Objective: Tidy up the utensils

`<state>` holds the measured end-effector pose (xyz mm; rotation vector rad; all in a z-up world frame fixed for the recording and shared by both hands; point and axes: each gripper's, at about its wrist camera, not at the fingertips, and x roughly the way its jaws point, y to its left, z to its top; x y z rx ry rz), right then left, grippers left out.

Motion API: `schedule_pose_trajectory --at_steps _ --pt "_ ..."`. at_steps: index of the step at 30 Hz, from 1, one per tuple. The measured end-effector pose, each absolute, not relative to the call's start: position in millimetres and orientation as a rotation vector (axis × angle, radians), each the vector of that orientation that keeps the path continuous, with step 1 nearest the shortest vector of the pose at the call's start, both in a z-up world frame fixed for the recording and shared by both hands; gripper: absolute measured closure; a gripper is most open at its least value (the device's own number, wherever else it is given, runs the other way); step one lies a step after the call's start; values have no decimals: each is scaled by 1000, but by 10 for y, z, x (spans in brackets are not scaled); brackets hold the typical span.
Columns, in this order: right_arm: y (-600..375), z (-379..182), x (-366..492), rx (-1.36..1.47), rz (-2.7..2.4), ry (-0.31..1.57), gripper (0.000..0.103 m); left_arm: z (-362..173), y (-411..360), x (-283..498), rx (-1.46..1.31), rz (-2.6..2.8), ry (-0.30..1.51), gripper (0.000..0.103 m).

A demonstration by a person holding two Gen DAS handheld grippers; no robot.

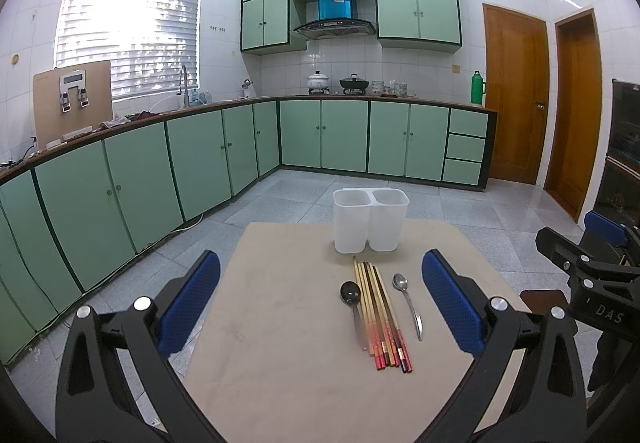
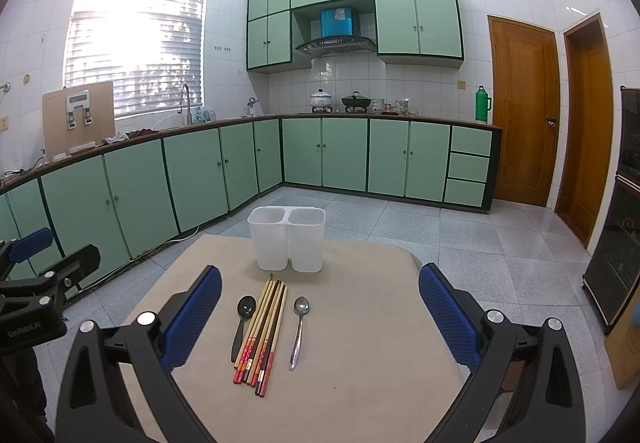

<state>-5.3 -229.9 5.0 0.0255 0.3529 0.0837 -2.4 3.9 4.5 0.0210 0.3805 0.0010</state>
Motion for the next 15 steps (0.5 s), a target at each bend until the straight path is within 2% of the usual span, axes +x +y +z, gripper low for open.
schedule_pose_trajectory --at_steps 15 --pt "-2298 55 -51 25 83 355 6 47 76 -23 21 1 381 5"
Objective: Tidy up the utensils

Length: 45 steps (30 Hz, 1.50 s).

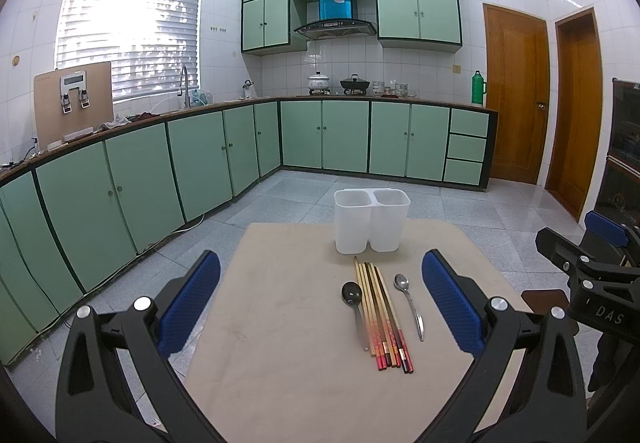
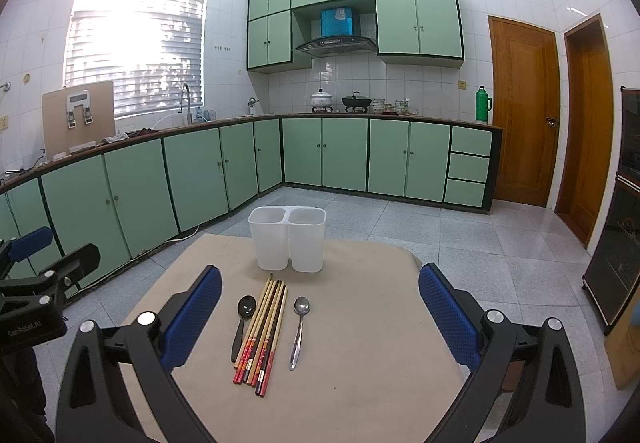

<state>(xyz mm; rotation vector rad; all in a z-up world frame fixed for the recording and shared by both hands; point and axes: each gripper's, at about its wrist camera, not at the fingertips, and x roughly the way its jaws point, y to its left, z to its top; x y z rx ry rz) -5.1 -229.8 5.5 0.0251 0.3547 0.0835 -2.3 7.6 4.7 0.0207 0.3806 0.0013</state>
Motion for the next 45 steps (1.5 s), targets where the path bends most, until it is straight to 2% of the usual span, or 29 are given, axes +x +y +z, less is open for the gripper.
schedule_pose_trajectory --at_steps 32,45 --pt "-2365 -31 -47 24 87 362 6 30 157 -28 21 3 385 5" --pt "-2290 -198 385 -24 101 441 6 -216 258 440 35 36 450 5"
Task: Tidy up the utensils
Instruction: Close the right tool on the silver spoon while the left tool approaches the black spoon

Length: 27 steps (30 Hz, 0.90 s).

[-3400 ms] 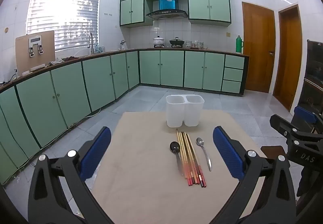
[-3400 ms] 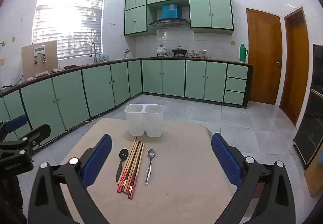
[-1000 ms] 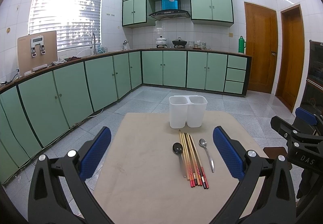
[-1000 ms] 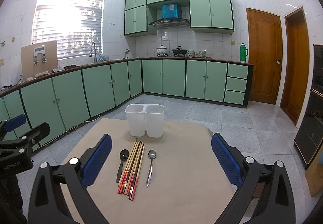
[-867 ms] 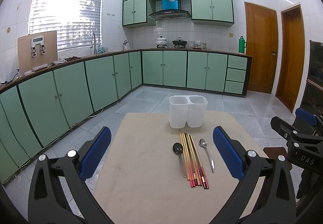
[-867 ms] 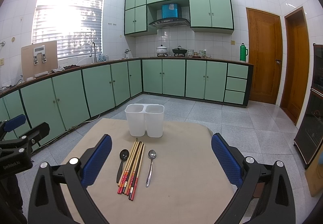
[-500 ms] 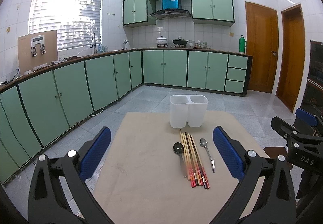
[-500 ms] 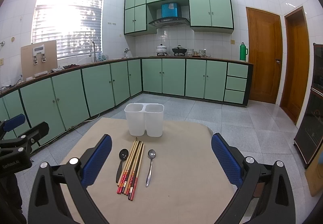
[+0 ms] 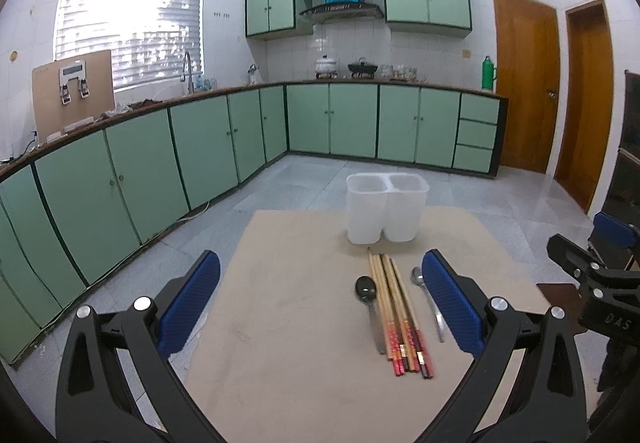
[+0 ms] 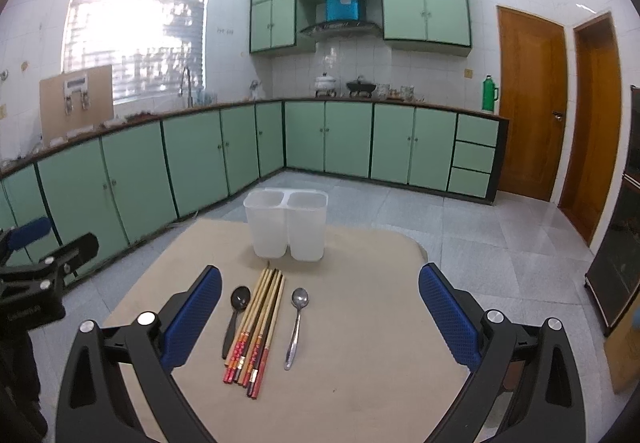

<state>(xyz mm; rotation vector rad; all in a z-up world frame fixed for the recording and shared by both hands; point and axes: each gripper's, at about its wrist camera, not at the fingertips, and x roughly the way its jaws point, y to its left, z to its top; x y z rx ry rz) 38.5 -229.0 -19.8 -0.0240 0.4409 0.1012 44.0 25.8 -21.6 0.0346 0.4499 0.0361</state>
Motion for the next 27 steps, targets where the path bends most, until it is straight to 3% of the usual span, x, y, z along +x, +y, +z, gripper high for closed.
schedule_pose_trajectory --at_steps 10,18,27 --pt "-2177 -901 1470 -21 140 667 7 -815 360 1340 71 91 622 5" --pt "-2070 -1483 2136 13 164 842 22 -1187 415 1759 78 112 712 5" --pt "-1975 -1816 2488 36 173 944 47 -1397 442 1957 71 111 758 5"
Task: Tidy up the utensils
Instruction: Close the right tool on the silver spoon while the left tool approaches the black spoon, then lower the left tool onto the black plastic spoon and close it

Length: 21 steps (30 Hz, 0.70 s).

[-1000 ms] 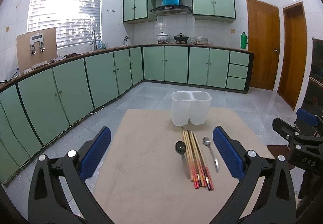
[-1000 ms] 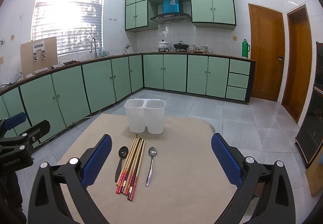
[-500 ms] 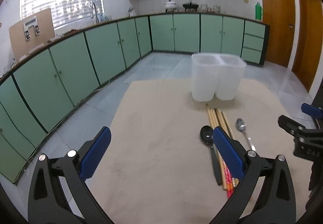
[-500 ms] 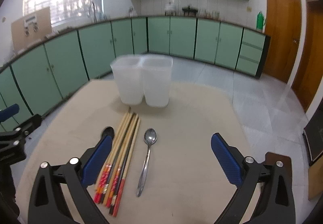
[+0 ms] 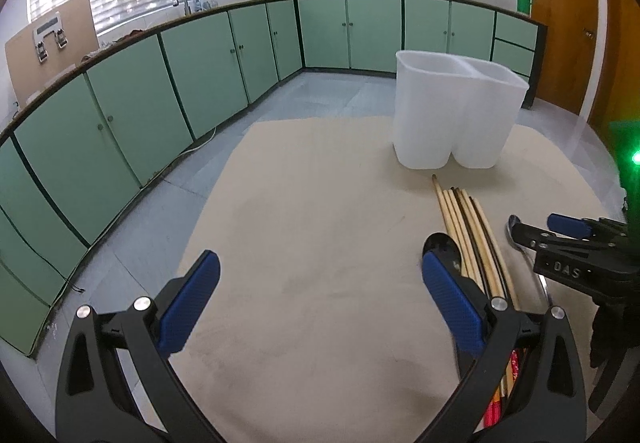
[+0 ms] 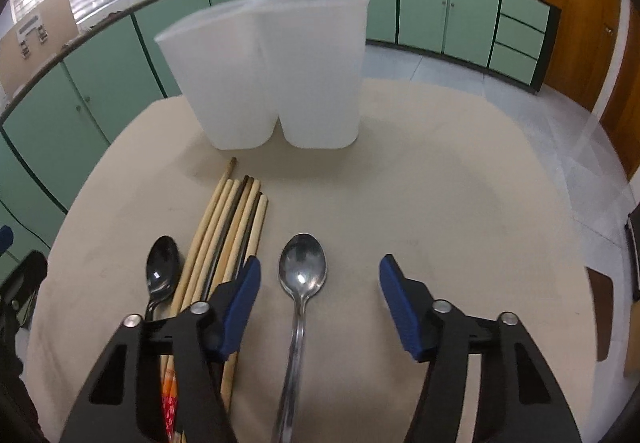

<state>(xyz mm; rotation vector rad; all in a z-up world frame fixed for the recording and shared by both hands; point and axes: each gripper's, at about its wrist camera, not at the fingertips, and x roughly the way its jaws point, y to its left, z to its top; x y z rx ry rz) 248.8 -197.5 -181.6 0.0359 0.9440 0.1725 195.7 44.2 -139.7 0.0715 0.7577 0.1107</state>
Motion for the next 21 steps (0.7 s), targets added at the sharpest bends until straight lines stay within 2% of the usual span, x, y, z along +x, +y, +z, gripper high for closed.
schedule_pose_trajectory --at_steps 6,8,21 --pt "-1924 -1890 2537 11 174 948 62 -1498 420 2024 65 86 789 5" --pt "-1922 -1893 2544 16 192 946 74 -1550 359 2050 75 70 801 5" --pt "-2210 -1853 2508 74 174 945 75 -1875 42 2141 90 -26 897 5"
